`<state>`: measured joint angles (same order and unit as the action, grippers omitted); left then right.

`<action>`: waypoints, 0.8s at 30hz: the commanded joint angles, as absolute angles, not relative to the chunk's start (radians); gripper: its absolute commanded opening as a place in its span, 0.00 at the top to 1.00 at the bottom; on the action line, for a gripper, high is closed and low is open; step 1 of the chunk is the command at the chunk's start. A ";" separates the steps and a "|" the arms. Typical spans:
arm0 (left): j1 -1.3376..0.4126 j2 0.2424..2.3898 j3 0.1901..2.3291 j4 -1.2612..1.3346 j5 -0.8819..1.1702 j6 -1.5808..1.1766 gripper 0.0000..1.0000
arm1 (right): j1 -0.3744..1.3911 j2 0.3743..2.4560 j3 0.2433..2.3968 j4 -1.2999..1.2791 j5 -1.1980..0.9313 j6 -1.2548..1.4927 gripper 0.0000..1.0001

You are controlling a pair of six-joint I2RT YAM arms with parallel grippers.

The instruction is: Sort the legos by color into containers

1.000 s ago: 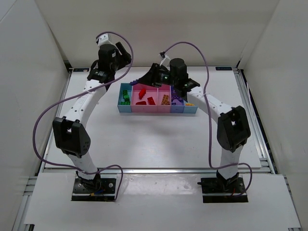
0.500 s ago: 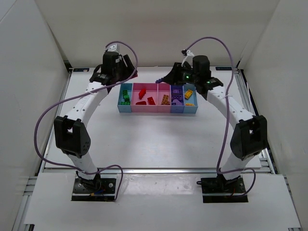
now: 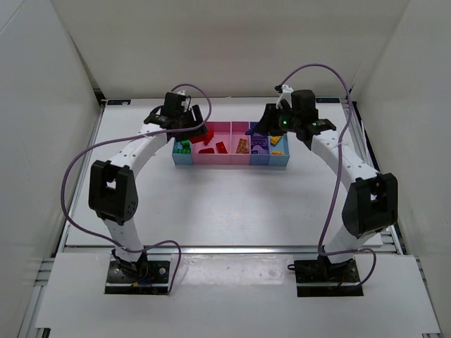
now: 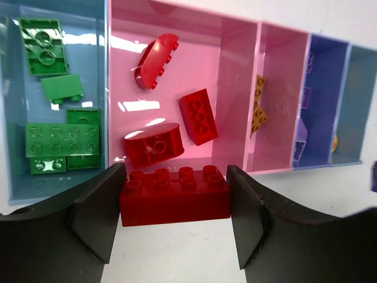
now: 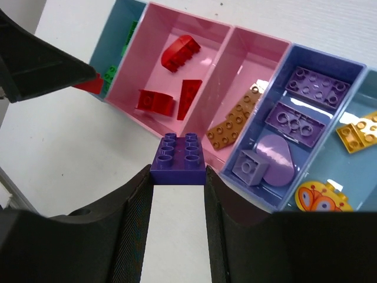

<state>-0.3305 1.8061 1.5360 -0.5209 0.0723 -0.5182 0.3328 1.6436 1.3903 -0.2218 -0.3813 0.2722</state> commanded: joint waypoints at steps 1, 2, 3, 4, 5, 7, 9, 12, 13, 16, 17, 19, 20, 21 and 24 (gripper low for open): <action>-0.342 1.831 1.575 -0.528 0.115 -0.506 0.90 | 0.299 1.606 1.382 -0.222 -0.368 0.252 1.00; -0.342 1.850 1.583 -0.529 0.117 -0.509 0.90 | 0.296 1.609 1.382 -0.222 -0.370 0.256 1.00; -0.342 1.858 1.586 -0.529 0.115 -0.509 0.90 | 0.292 1.614 1.385 -0.222 -0.371 0.258 1.00; -0.342 1.867 1.588 -0.529 0.123 -0.511 0.90 | 0.281 1.617 1.388 -0.225 -0.371 0.258 1.00; -0.342 1.882 1.597 -0.531 0.124 -0.511 0.89 | 0.278 1.624 1.388 -0.225 -0.374 0.258 1.00; -0.342 1.893 1.606 -0.529 0.135 -0.508 0.68 | 0.262 1.631 1.391 -0.229 -0.376 0.255 1.00; -0.342 1.910 1.620 -0.528 0.141 -0.508 0.60 | 0.256 1.643 1.396 -0.232 -0.382 0.249 1.00; -0.342 1.925 1.632 -0.523 0.144 -0.500 0.37 | 0.250 1.661 1.401 -0.235 -0.385 0.235 1.00; -0.342 1.931 1.637 -0.523 0.144 -0.499 0.30 | 0.250 1.667 1.401 -0.239 -0.387 0.230 1.00; -0.342 1.937 1.646 -0.511 0.143 -0.492 0.22 | 0.250 1.686 1.399 -0.245 -0.382 0.210 1.00; -0.342 1.939 1.649 -0.508 0.143 -0.486 0.21 | 0.247 1.692 1.399 -0.245 -0.380 0.204 1.00; -0.342 1.945 1.661 -0.499 0.143 -0.479 0.14 | 0.250 1.707 1.397 -0.242 -0.380 0.184 1.00; -0.342 1.948 1.663 -0.494 0.149 -0.473 0.13 | 0.250 1.710 1.399 -0.242 -0.380 0.180 1.00; -0.342 1.948 1.669 -0.492 0.155 -0.465 0.12 | 0.250 1.716 1.401 -0.241 -0.380 0.173 1.00; -0.344 1.953 1.683 -0.483 0.158 -0.447 0.03 | 0.250 1.733 1.410 -0.241 -0.377 0.161 1.00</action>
